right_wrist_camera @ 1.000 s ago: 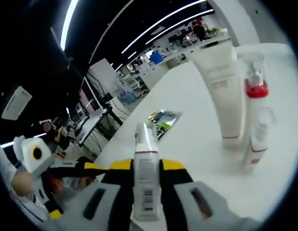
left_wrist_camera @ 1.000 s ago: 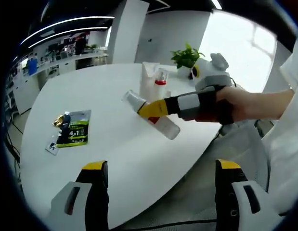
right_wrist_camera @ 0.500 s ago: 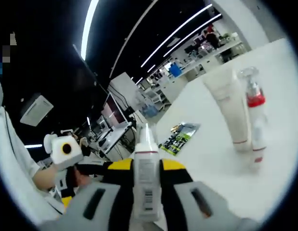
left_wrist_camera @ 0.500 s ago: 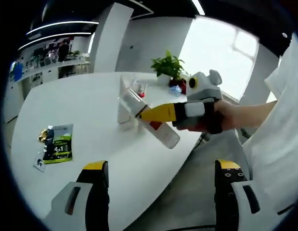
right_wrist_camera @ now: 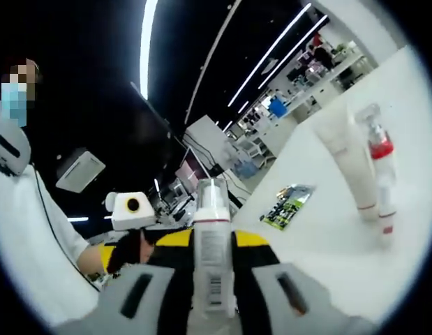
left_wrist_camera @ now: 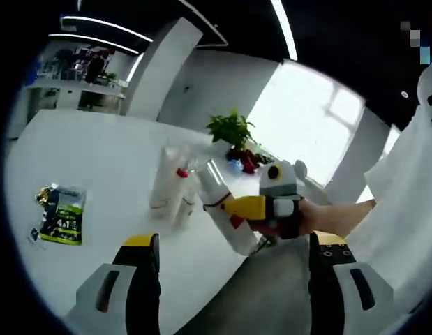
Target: Arrange the skincare products in the storage area until every visible bottle or jar stands upright without overlapping.
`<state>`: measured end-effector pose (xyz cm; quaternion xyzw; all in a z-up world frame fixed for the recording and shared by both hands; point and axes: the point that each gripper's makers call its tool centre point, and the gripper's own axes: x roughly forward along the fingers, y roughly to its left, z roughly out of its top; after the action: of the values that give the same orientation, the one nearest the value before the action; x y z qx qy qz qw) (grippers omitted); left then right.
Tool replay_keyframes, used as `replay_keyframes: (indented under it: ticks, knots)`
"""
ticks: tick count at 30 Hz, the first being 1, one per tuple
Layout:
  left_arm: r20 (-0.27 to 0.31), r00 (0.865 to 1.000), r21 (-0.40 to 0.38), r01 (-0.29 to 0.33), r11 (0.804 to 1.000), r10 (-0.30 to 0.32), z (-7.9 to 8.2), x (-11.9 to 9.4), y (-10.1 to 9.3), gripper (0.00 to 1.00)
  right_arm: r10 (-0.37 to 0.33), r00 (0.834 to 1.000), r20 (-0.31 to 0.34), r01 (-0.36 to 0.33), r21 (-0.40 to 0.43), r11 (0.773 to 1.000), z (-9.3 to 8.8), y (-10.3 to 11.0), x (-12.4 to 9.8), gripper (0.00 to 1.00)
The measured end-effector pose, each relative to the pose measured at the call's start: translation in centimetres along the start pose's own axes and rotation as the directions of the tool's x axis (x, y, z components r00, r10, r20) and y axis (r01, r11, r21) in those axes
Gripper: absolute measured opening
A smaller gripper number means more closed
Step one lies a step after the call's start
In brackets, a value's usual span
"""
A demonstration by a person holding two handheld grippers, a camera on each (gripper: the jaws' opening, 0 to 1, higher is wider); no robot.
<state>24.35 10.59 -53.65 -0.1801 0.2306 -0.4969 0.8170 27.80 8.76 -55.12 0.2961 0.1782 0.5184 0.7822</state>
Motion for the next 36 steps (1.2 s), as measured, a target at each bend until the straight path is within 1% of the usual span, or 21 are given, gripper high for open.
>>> replay_keyframes:
  ticks: [3,5,8,10,12,15,18,19,25,27,31,32,35,36]
  knots:
    - [0.016,1.0,0.001,0.023,1.0,-0.023,1.0,0.1,-0.4,0.83,0.054,0.998,0.008,-0.054,0.015,0.998,0.1,1.1,-0.3,0.19]
    - [0.033,0.998,-0.002,0.049,0.999,-0.049,1.8,0.3,-0.9,0.81,0.09,0.996,-0.001,-0.09,0.01,0.996,0.0,1.9,-0.5,0.19]
    - [0.065,0.994,0.001,0.093,0.996,-0.093,3.2,0.4,-1.8,0.78,0.135,0.991,-0.015,-0.136,-0.005,0.991,-0.2,2.9,-0.5,0.19]
    - [0.083,0.99,0.0,0.117,0.993,-0.116,3.9,0.5,-2.3,0.75,0.162,0.987,-0.01,-0.162,-0.001,0.987,-0.1,3.5,-0.6,0.19]
    - [0.093,0.987,-0.001,0.131,0.991,-0.13,4.3,0.6,-2.5,0.68,0.19,0.982,0.007,-0.19,0.01,0.982,0.2,4.1,-0.6,0.19]
    - [0.093,0.986,0.002,0.142,0.99,-0.141,4.7,0.9,-2.6,0.59,0.234,0.972,0.022,-0.235,0.02,0.972,0.6,5.0,-0.7,0.19]
    - [0.091,0.984,0.004,0.155,0.988,-0.155,4.8,1.0,-2.8,0.48,0.275,0.961,0.027,-0.276,0.03,0.961,0.7,5.8,-0.9,0.2]
    - [0.097,0.981,0.0,0.171,0.985,-0.17,4.9,1.0,-3.0,0.45,0.288,0.957,0.025,-0.289,0.034,0.957,0.6,6.1,-1.0,0.2]
    - [0.124,0.974,-0.012,0.194,0.981,-0.191,5.3,1.0,-3.3,0.3,0.323,0.946,0.014,-0.323,0.045,0.945,0.5,6.8,-1.2,0.2]
    - [0.122,0.972,-0.012,0.202,0.979,-0.199,5.2,1.0,-3.4,0.27,0.336,0.942,0.013,-0.336,0.049,0.941,0.5,6.9,-1.4,0.2]
    - [0.116,0.971,-0.009,0.212,0.977,-0.21,5.2,1.3,-3.5,0.23,0.341,0.94,0.015,-0.342,0.055,0.938,0.6,6.9,-1.6,0.2]
    - [0.116,0.969,-0.006,0.222,0.975,-0.22,5.2,1.4,-3.6,0.22,0.344,0.939,0.02,-0.345,0.059,0.937,0.7,7.0,-1.6,0.2]
    - [0.112,0.965,-0.003,0.239,0.971,-0.237,5.3,1.9,-4.0,0.18,0.34,0.94,0.024,-0.341,0.062,0.938,0.9,6.8,-1.8,0.2]
    - [0.115,0.965,-0.002,0.237,0.972,-0.235,5.4,2.1,-4.0,0.18,0.338,0.941,0.023,-0.338,0.06,0.939,0.9,6.6,-1.9,0.2]
